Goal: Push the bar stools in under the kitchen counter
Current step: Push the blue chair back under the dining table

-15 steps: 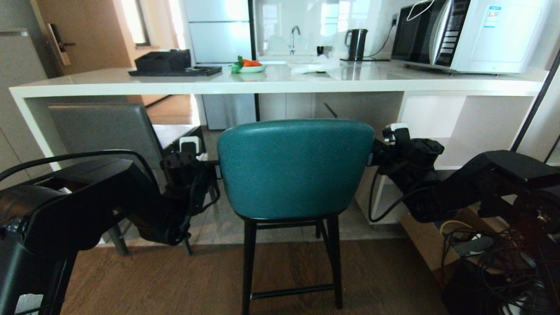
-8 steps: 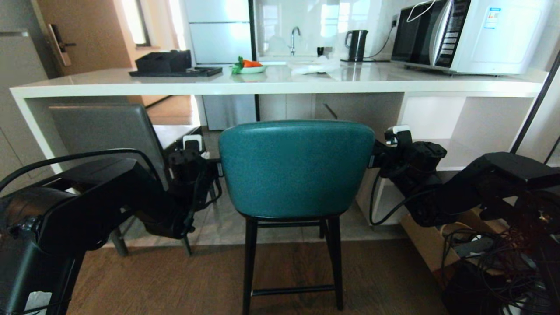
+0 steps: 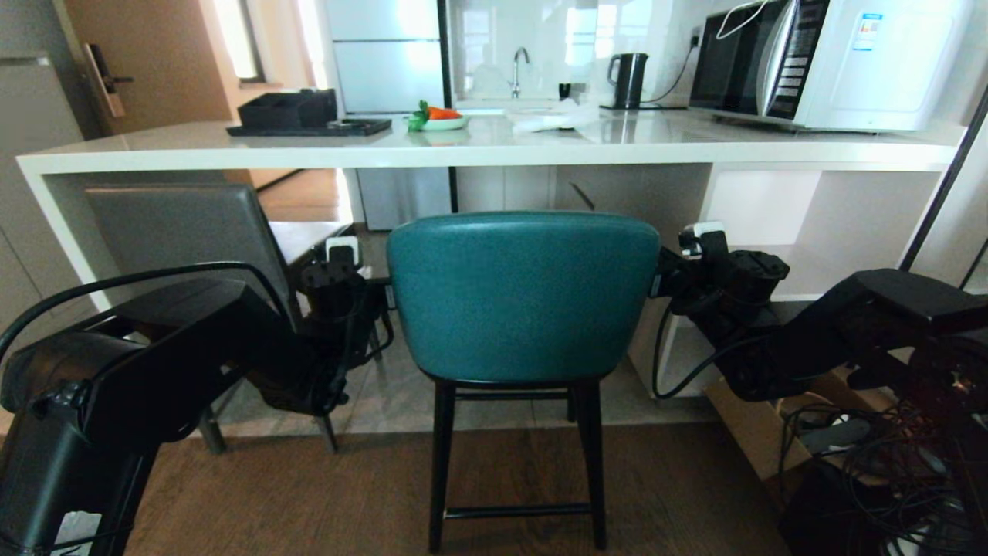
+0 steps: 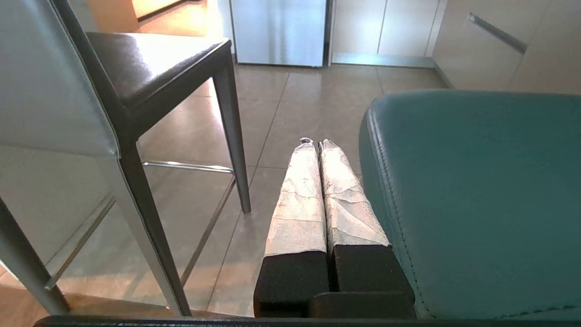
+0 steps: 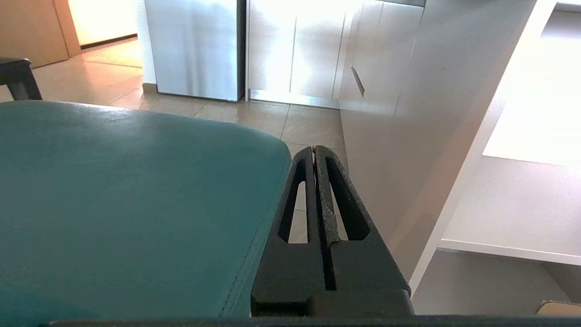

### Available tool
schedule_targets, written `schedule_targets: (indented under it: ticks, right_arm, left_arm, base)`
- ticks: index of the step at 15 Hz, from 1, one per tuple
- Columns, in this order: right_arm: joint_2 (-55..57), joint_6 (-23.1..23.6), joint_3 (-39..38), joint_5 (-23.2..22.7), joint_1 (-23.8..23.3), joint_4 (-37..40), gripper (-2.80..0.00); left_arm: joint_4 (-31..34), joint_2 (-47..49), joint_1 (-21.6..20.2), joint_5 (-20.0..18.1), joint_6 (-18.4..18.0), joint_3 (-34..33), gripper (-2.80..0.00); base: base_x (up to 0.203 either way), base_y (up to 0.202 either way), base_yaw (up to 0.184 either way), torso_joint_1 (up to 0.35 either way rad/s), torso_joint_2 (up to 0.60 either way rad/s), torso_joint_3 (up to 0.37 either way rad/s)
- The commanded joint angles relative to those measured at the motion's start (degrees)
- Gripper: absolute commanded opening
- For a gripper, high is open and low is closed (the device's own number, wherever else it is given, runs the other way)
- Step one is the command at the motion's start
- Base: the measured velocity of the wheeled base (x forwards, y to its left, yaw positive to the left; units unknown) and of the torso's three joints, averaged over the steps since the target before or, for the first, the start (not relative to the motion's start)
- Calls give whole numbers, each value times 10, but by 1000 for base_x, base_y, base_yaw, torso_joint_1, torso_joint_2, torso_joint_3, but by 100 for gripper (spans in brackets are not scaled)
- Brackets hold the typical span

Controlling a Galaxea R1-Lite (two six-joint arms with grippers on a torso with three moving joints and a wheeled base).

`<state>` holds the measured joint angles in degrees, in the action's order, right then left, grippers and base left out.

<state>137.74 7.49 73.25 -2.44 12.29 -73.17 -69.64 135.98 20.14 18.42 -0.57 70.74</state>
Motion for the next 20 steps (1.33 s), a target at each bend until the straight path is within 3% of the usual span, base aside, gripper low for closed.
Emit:
schedule_targets:
  ticks: [1, 9, 20]
  right_arm:
    - [3, 1, 2, 1, 32, -2, -280]
    - [-1, 2, -3, 4, 33, -3, -280]
    - [-4, 12, -3, 4, 34, -4, -280]
  left_arm:
    - [-4, -9, 18, 0, 0, -17, -280]
    - [-3, -20, 27, 0, -2, -30, -280]
    - [-3, -23, 26, 0, -5, -28, -280]
  base:
    - [0, 0, 0, 0, 0, 0]
    - [0, 0, 0, 0, 0, 0]
    - [183, 0, 1, 2, 2, 6]
